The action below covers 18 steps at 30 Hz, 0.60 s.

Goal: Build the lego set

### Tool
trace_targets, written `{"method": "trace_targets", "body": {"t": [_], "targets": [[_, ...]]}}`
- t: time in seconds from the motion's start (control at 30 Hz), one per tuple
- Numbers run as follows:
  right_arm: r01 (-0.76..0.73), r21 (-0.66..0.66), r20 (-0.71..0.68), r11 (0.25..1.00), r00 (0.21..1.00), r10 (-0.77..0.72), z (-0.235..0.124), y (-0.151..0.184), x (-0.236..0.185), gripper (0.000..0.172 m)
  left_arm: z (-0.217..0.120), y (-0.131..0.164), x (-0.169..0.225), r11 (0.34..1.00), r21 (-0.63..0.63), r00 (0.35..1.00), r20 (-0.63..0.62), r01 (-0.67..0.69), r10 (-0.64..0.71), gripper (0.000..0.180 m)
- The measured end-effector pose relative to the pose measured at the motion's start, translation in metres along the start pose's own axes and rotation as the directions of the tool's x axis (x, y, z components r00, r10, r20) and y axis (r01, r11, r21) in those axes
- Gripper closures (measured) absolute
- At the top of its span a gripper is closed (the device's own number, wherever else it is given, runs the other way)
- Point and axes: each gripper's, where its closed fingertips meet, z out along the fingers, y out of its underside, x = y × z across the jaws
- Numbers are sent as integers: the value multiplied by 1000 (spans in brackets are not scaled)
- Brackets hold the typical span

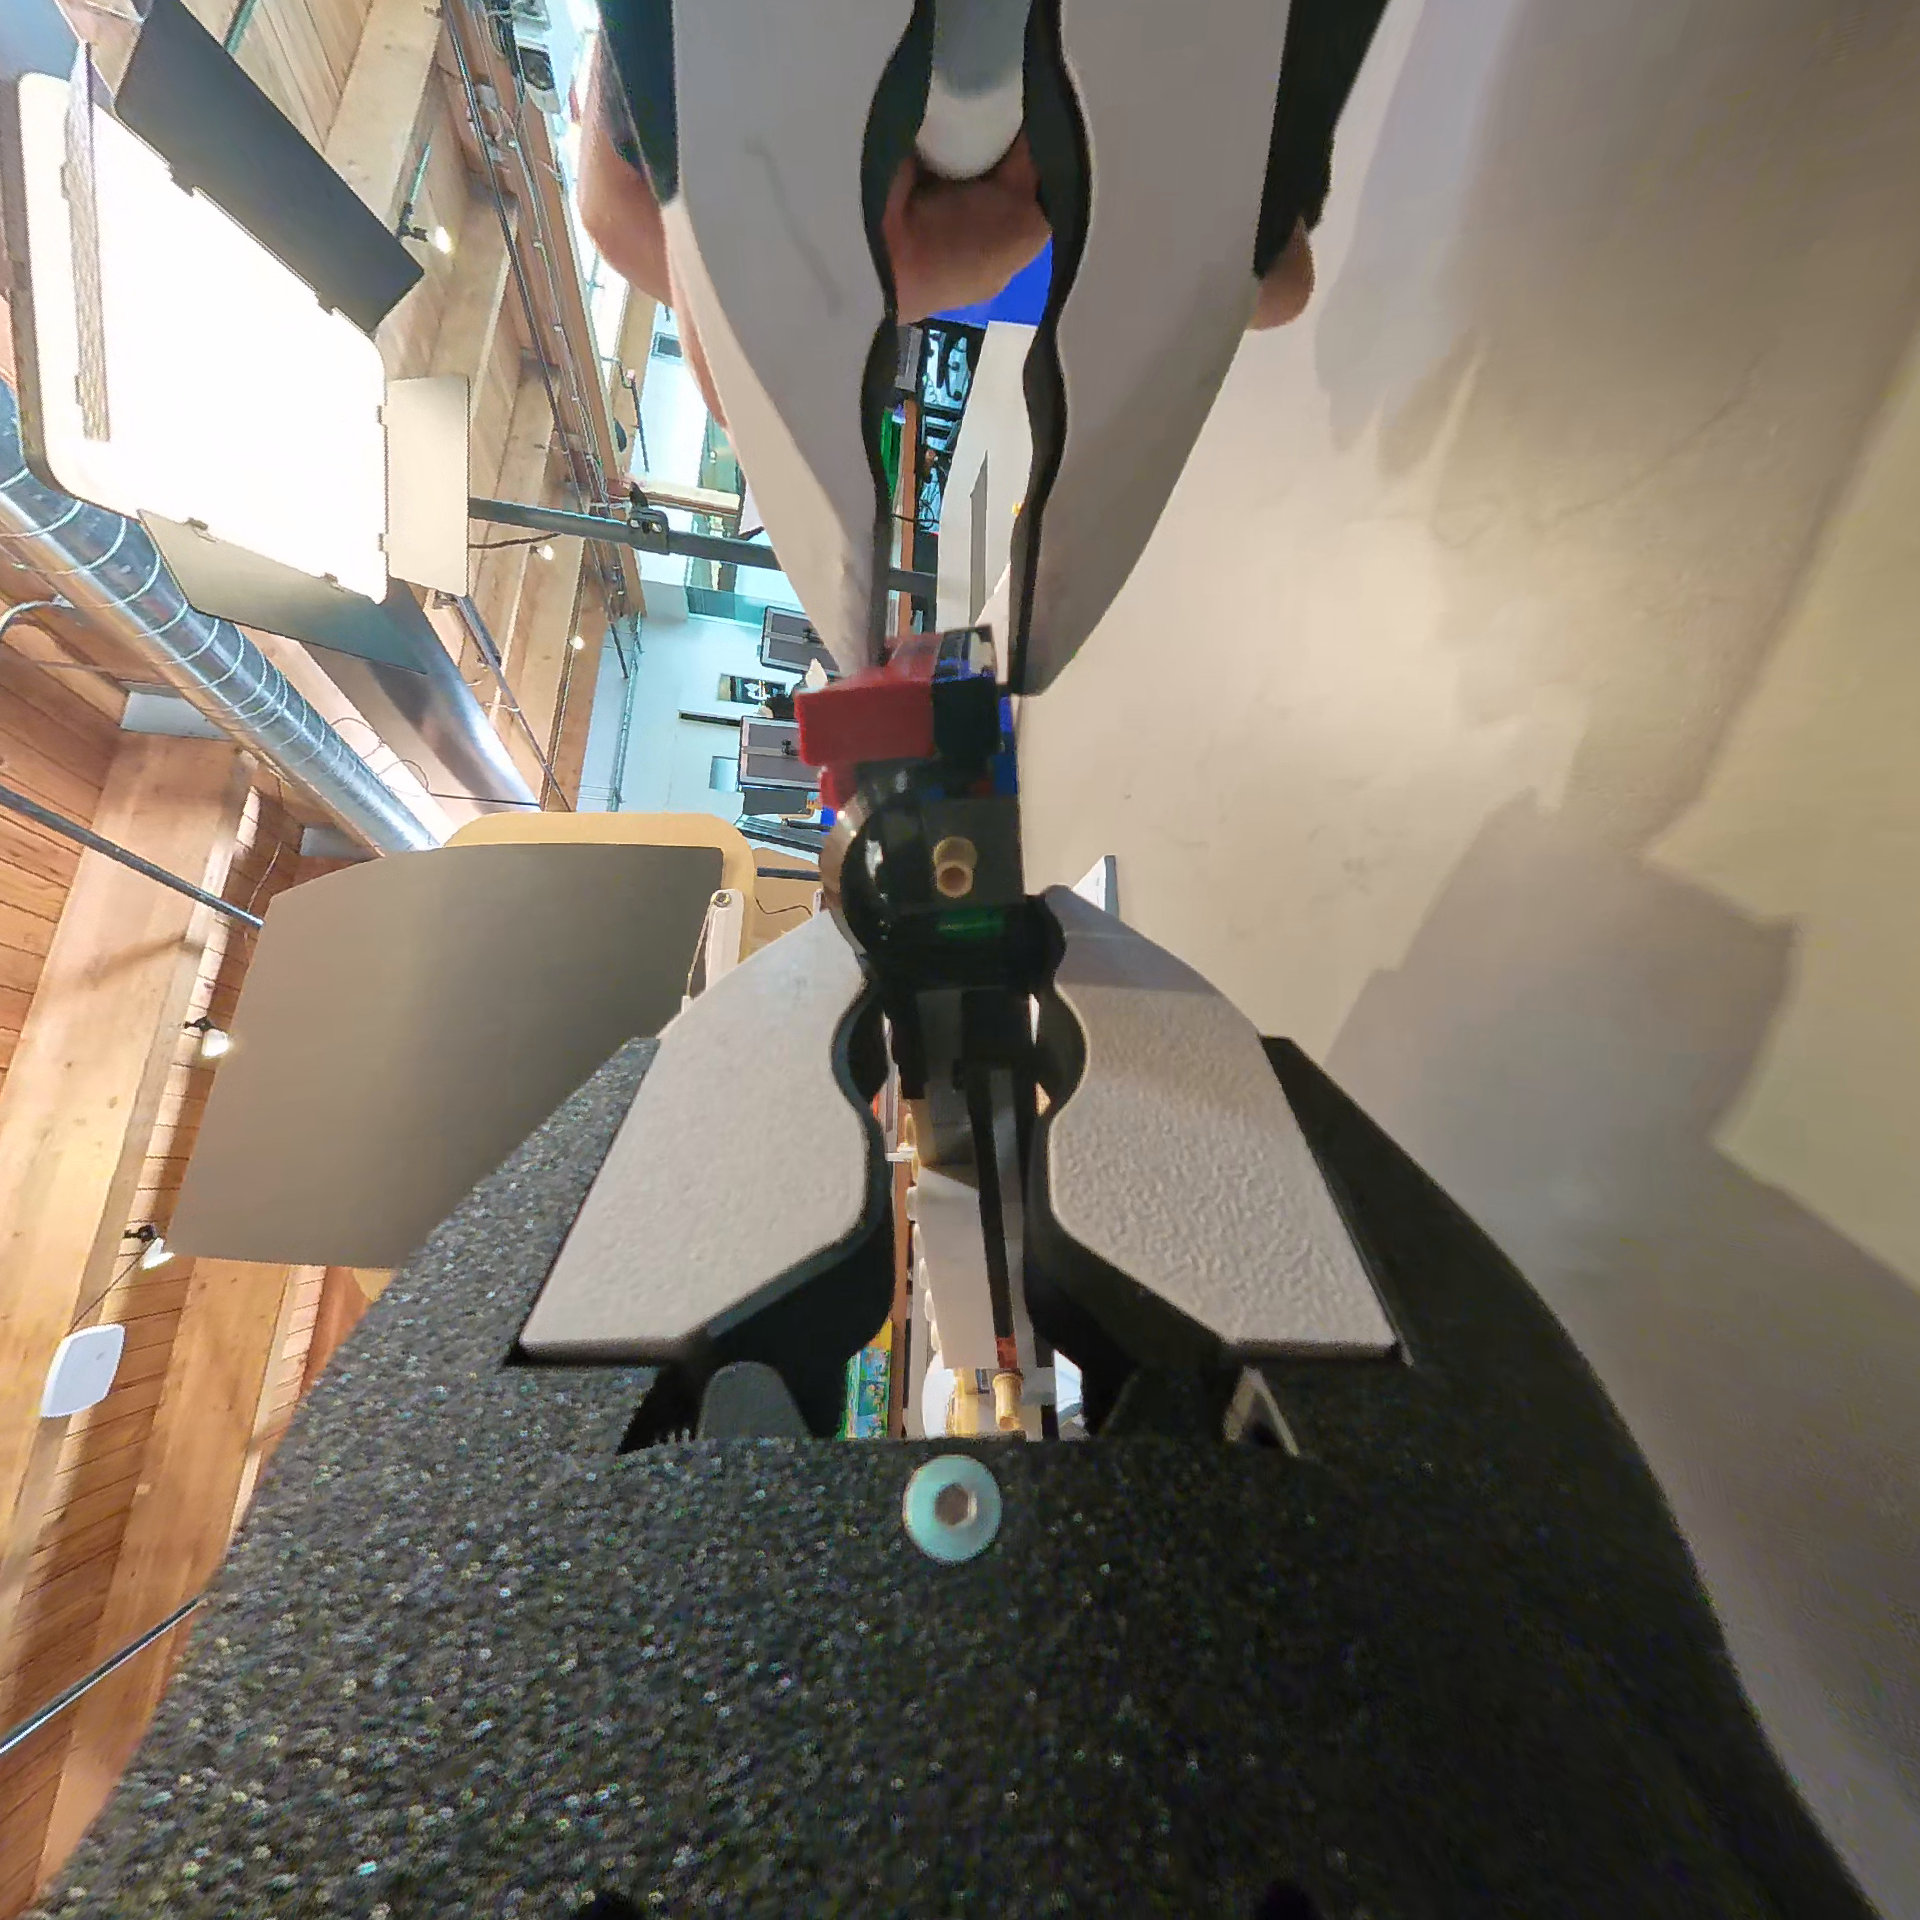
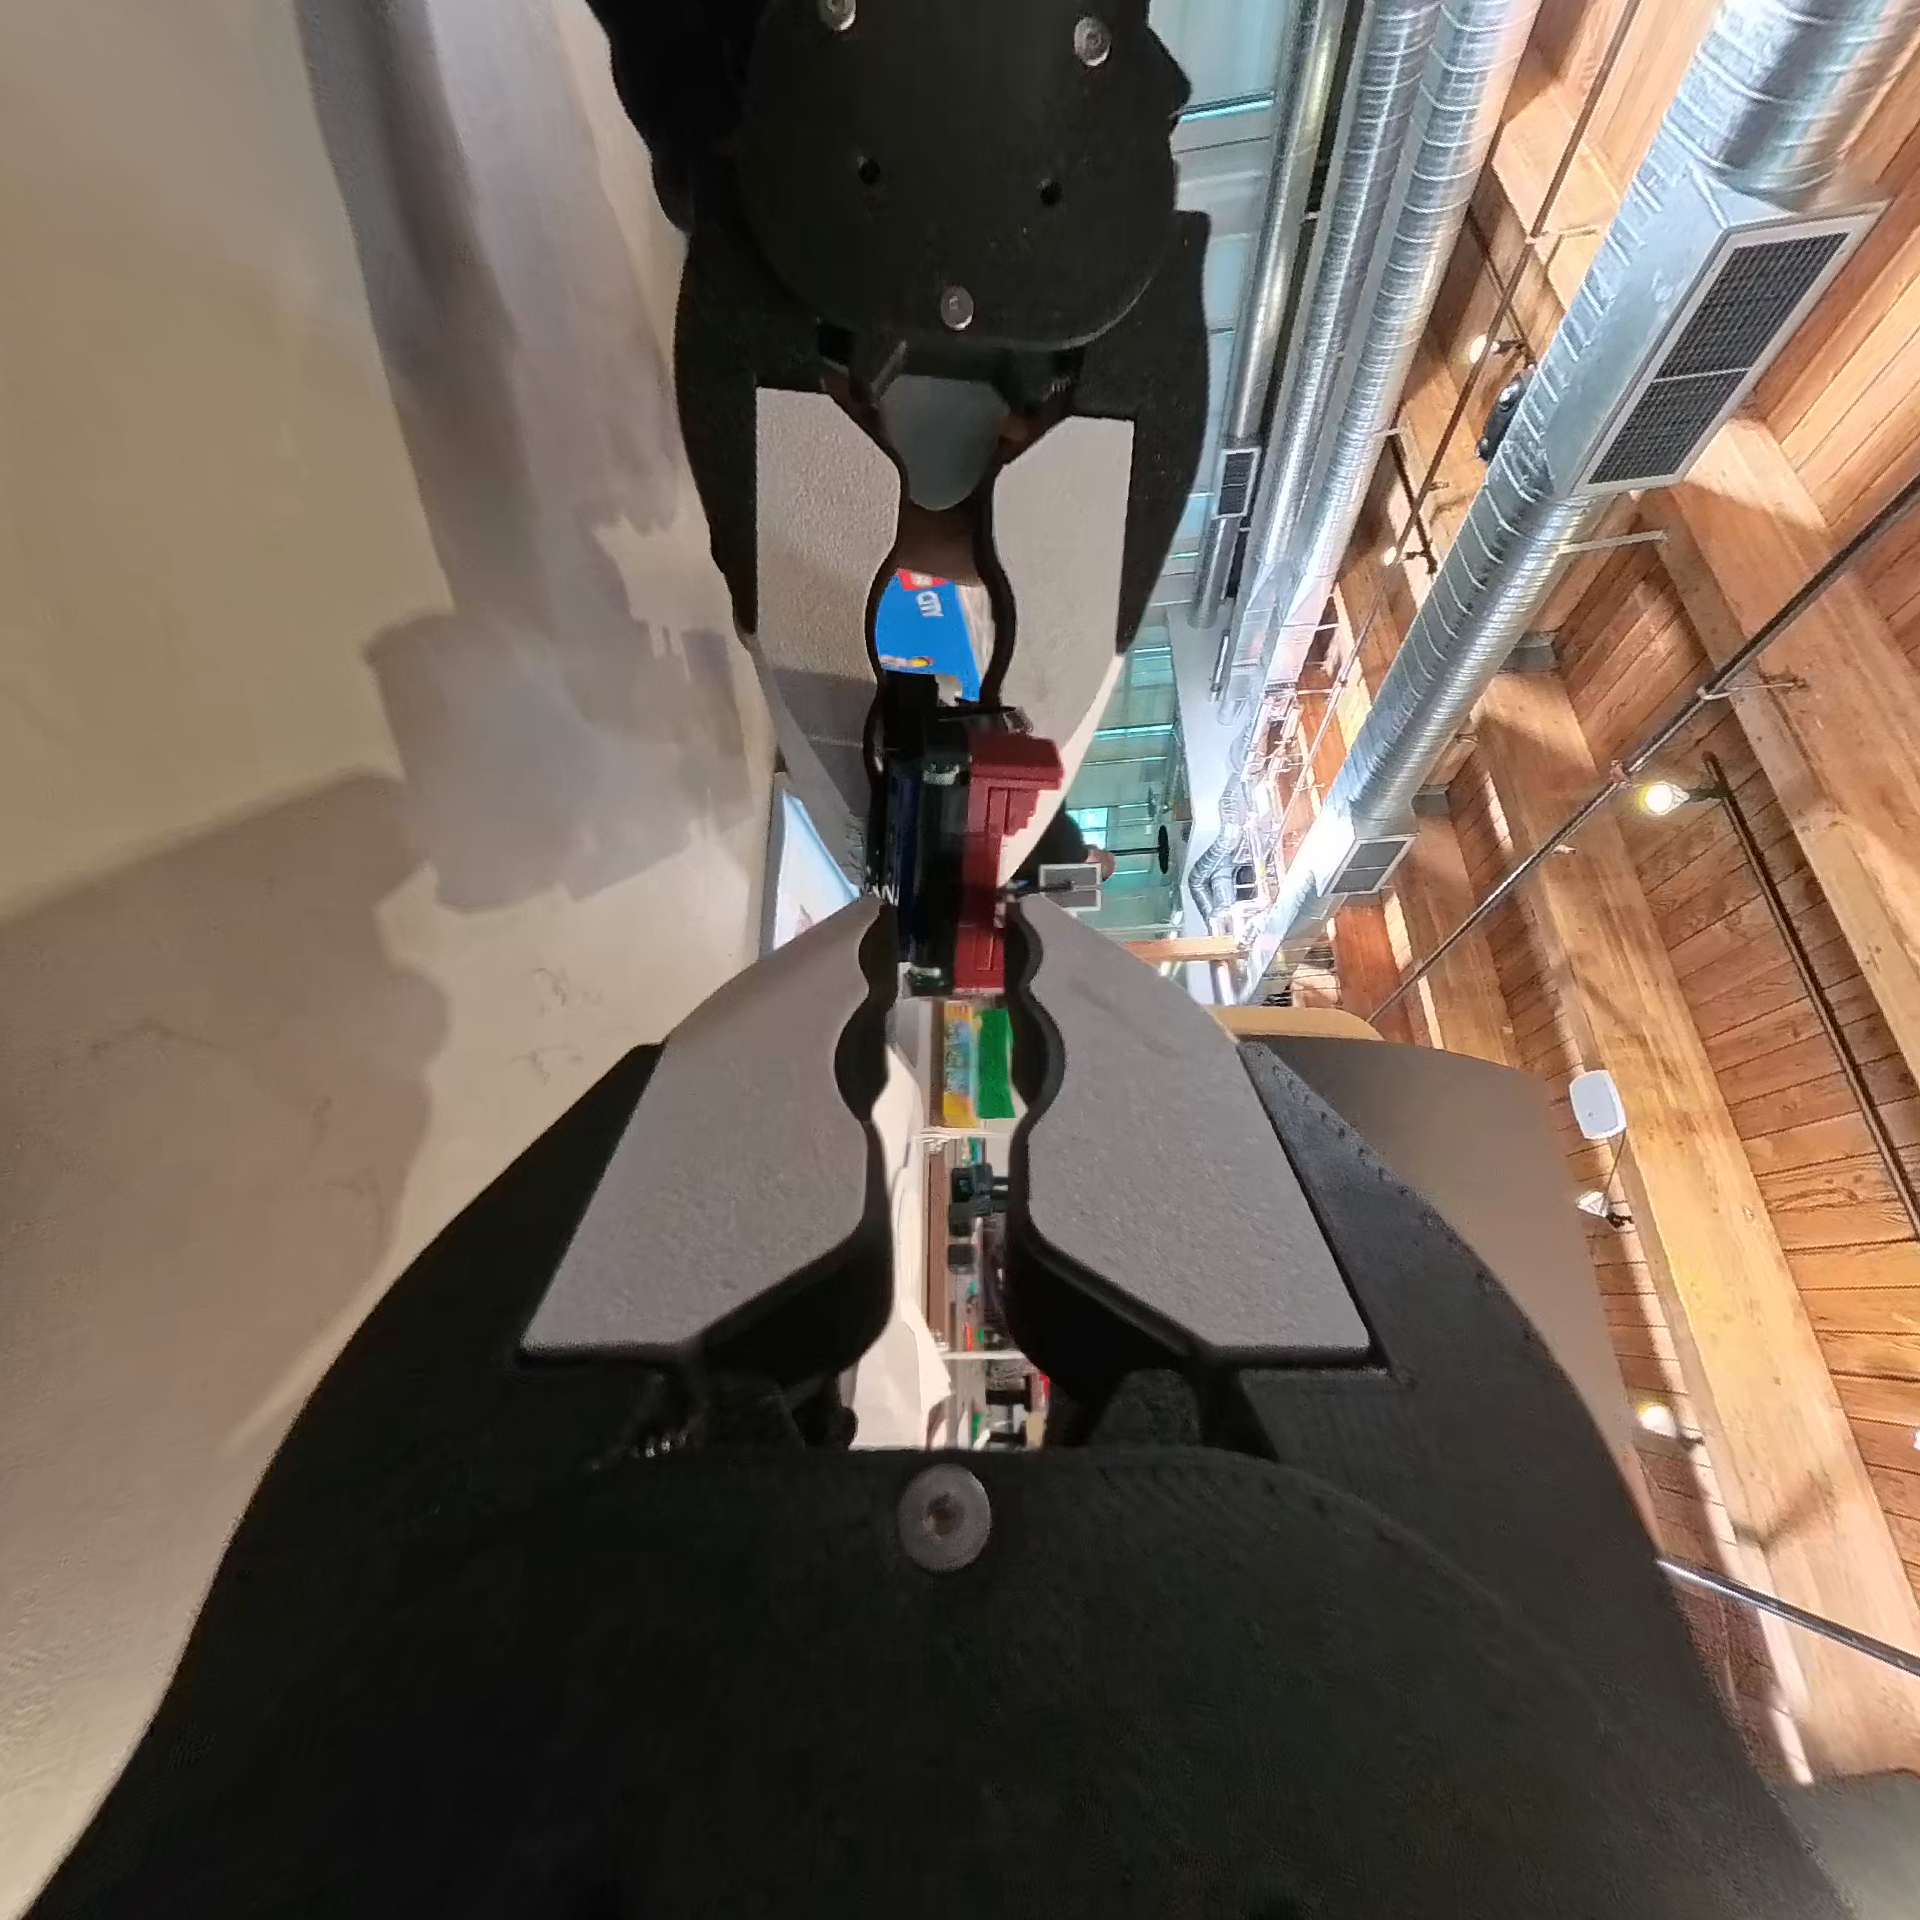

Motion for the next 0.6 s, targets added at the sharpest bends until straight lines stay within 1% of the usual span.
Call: {"method": "trace_targets", "body": {"t": [0.2,0.27,0.37,0.43,0.5,0.6], "targets": [[-11,-32,64,999,998,13,-2,8,-11,154,6,3,13,1000,-28,998,-60,-1,-1,155],[-30,-41,93,999,995,33,-7,10,-16,151,10,5,21,998,-55,995,-95,-42,37,155],[-102,-58,148,993,983,110,-16,14,-26,151,17,10,36,983,-114,978,-168,-146,126,154],[-127,-70,177,989,975,137,-20,15,-35,149,22,9,42,973,-130,966,-198,-192,165,153],[-118,-92,197,989,971,134,-22,17,-44,147,26,4,46,970,-138,962,-217,-198,166,153],[-118,-105,198,987,971,137,-24,20,-46,145,31,-5,45,976,-141,968,-212,-168,135,153]]}}
